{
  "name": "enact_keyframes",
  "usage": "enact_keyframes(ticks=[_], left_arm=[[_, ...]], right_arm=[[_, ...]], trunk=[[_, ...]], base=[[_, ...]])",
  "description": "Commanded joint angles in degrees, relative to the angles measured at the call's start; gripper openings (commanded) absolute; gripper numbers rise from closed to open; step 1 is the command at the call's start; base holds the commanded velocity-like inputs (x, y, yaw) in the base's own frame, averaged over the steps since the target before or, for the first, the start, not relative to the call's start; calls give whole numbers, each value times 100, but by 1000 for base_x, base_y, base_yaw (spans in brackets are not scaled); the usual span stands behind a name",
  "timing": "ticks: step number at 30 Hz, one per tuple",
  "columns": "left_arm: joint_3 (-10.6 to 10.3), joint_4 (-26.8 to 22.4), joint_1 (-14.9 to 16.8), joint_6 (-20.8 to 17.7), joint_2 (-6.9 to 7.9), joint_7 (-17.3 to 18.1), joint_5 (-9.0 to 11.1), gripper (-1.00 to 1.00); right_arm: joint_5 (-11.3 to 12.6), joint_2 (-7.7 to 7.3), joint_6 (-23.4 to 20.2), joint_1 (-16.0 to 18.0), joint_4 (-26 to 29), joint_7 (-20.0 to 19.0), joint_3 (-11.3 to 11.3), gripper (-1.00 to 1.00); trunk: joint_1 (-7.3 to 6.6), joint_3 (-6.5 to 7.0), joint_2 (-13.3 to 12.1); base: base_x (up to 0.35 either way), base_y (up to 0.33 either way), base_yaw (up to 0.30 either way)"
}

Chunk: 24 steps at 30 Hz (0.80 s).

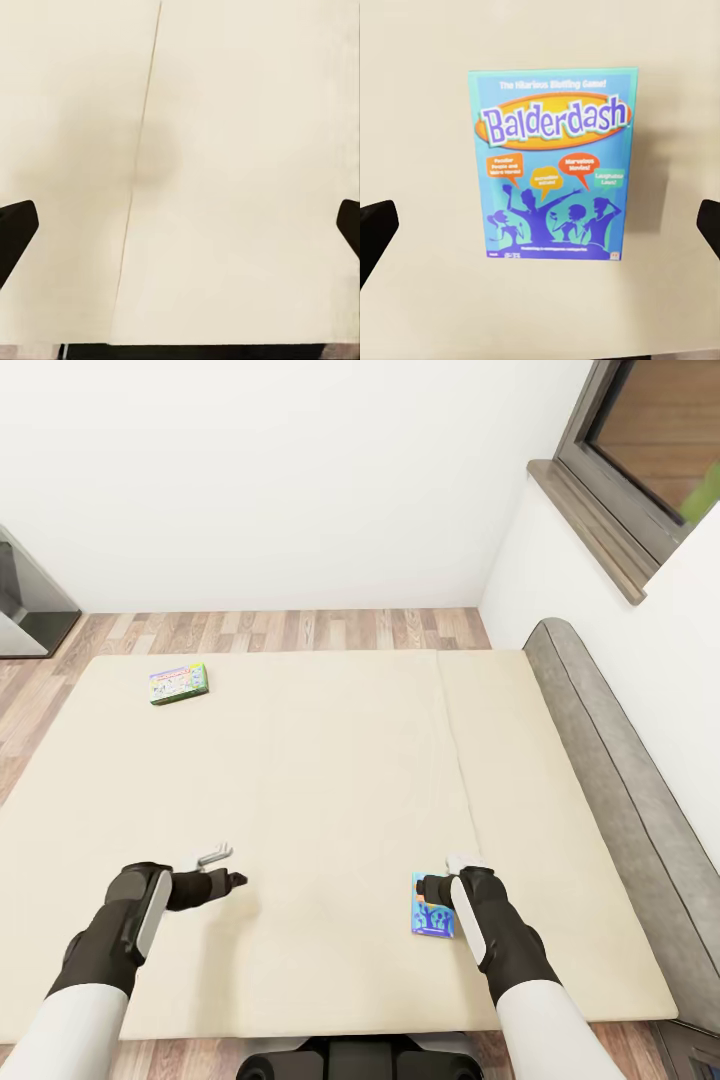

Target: Put all the toys in the child's room - the three board games (two on the bed and one on the table), the two jigsaw puzzles on the table, and the tennis ball on the table - inside the toy box on the table in the child's room.

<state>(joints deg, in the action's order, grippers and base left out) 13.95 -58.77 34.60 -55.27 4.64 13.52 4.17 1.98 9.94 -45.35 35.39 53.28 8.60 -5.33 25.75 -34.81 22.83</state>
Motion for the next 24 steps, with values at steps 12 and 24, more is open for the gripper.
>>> enact_keyframes(ticks=[12,24], left_arm=[[293,-2,1,-335,1202,3734,895,100],[334,49,-15,-335,1515,6314,855,100]], right_arm=[[33,-4,141,3,7,15,-20,100],[47,-36,298,-3,7,3,-21,100]], trunk=[[3,-8,9],[3,-8,9]], base=[[0,0,0],[0,0,0]])
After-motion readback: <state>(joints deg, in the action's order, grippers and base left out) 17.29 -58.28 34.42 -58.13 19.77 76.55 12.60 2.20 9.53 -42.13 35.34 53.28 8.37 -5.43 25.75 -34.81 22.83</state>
